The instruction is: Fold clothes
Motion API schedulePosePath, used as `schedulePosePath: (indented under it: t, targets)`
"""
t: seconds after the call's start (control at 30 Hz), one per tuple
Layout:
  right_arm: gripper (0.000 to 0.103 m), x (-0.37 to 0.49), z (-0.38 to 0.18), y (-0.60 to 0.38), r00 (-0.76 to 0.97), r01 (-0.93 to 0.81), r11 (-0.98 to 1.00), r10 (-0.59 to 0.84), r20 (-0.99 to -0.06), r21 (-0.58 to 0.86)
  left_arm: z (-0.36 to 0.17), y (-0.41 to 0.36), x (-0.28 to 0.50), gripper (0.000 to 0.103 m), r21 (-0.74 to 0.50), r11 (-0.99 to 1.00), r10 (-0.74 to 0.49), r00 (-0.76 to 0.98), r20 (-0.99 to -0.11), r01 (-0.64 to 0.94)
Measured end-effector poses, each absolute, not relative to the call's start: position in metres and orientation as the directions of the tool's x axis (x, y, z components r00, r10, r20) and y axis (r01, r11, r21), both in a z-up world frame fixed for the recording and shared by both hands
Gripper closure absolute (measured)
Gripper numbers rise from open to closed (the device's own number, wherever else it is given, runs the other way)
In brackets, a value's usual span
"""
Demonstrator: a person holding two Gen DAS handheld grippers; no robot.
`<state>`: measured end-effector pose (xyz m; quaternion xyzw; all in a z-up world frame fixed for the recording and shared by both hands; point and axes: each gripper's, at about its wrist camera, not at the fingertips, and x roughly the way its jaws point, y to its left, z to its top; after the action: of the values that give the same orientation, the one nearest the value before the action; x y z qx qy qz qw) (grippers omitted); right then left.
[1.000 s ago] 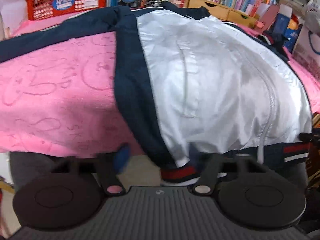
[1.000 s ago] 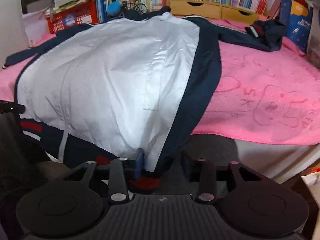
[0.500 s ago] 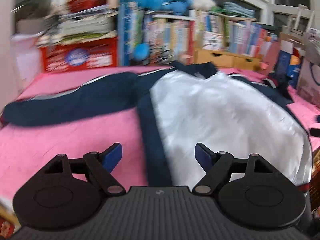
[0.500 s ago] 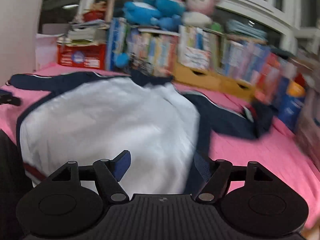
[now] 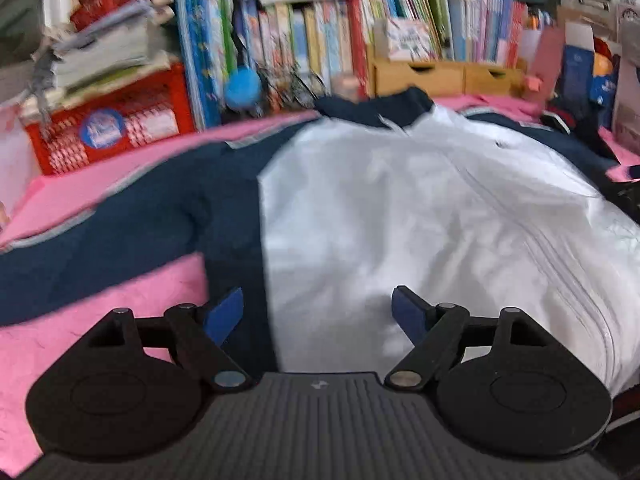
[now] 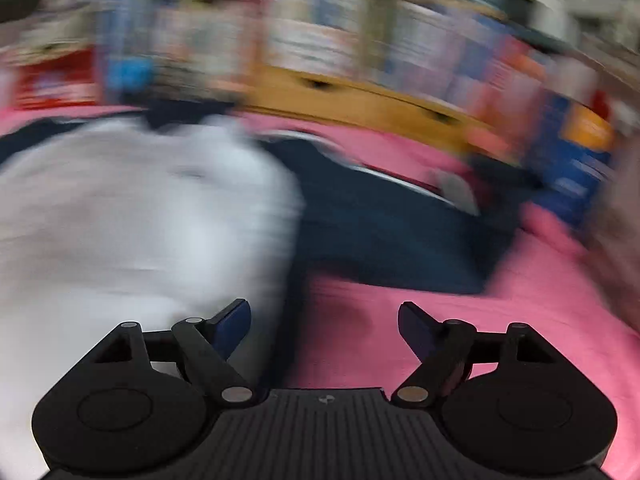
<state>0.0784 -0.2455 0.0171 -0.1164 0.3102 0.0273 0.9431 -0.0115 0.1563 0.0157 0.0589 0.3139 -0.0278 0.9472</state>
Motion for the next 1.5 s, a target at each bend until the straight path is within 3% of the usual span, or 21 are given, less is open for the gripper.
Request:
schedulePosePath:
  t: [0.1, 0.2, 0.3, 0.37, 0.53, 0.6, 0.63, 0.73, 0.8, 0.9, 1.03, 1.13, 1.2, 1.4, 1.43, 1.5]
  targets:
    - [0.023, 0.096, 0.038, -0.284, 0.853, -0.023, 0.957, -0.131, -0.505, -0.288, 0.032, 0.151, 0.008, 0.018, 0.080, 0.989, -0.055, 0.812, -0.581, 0.124]
    - [0.021, 0.128, 0.048, -0.287, 0.897, -0.029, 0.916, -0.152, -0.414, -0.399, 0.034, 0.137, 0.036, 0.017, 0.086, 0.988, -0.057, 0.819, -0.571, 0.129]
    - [0.024, 0.178, 0.037, -0.271, 0.907, -0.084, 0.879, -0.128, -0.402, -0.469, 0.023, 0.123, 0.062, 0.017, 0.108, 0.988, -0.029, 0.815, -0.579, 0.113]
    - [0.037, 0.215, 0.022, -0.260, 0.895, -0.092, 0.855, -0.154, -0.418, -0.511, 0.011, 0.119, 0.074, 0.017, 0.120, 0.988, -0.006, 0.795, -0.607, 0.099]
    - [0.043, 0.300, -0.019, -0.282, 0.805, -0.025, 0.818, -0.325, -0.497, -0.574, -0.006, 0.131, 0.080, 0.008, 0.074, 0.994, -0.013, 0.780, -0.626, 0.076]
    - [0.056, 0.309, -0.016, -0.302, 0.784, 0.046, 0.856, -0.350, -0.512, -0.515, -0.008, 0.137, 0.083, 0.006, 0.034, 0.997, -0.033, 0.769, -0.638, 0.071]
    - [0.073, 0.308, -0.008, -0.308, 0.778, 0.096, 0.874, -0.365, -0.511, -0.477, -0.008, 0.137, 0.083, 0.005, 0.031, 0.997, -0.036, 0.768, -0.639, 0.073]
    - [0.080, 0.288, 0.032, -0.330, 0.799, 0.213, 0.944, -0.317, -0.510, -0.253, -0.009, 0.137, 0.083, 0.003, 0.022, 0.997, -0.048, 0.764, -0.643, 0.081]
    - [0.080, 0.267, 0.067, -0.330, 0.842, 0.181, 0.983, -0.175, -0.511, -0.039, -0.009, 0.139, 0.083, 0.003, 0.010, 0.997, -0.057, 0.764, -0.643, 0.082]
    - [0.080, 0.243, 0.113, -0.301, 0.874, 0.023, 0.981, 0.073, -0.480, 0.191, -0.008, 0.142, 0.082, 0.003, -0.006, 0.997, -0.067, 0.768, -0.637, 0.081]
    - [0.080, 0.222, 0.147, -0.214, 0.782, -0.285, 0.868, 0.456, -0.425, 0.406, 0.002, 0.166, 0.064, 0.004, -0.086, 0.996, -0.067, 0.813, -0.579, 0.021]
    - [0.081, 0.214, 0.138, -0.125, 0.625, -0.475, 0.752, 0.654, -0.426, 0.457, 0.006, 0.194, 0.045, 0.004, -0.162, 0.987, -0.072, 0.830, -0.553, -0.022]
    - [0.081, 0.217, 0.115, -0.064, 0.520, -0.540, 0.706, 0.708, -0.478, 0.458, 0.002, 0.207, 0.039, 0.004, -0.172, 0.981, -0.029, 0.818, -0.575, -0.086]
    - [0.080, 0.206, 0.041, 0.056, 0.434, -0.610, 0.758, 0.564, -0.703, 0.231, 0.001, 0.215, 0.035, 0.004, -0.203, 0.973, -0.024, 0.837, -0.547, -0.105]
    - [0.077, 0.199, 0.042, 0.055, 0.463, -0.626, 0.757, 0.555, -0.691, 0.189, 0.000, 0.213, 0.035, 0.004, -0.195, 0.975, -0.019, 0.840, -0.543, -0.104]
    - [0.062, 0.184, 0.046, 0.054, 0.521, -0.651, 0.753, 0.539, -0.662, 0.100, 0.000, 0.210, 0.033, 0.004, -0.180, 0.980, -0.018, 0.851, -0.525, -0.090]
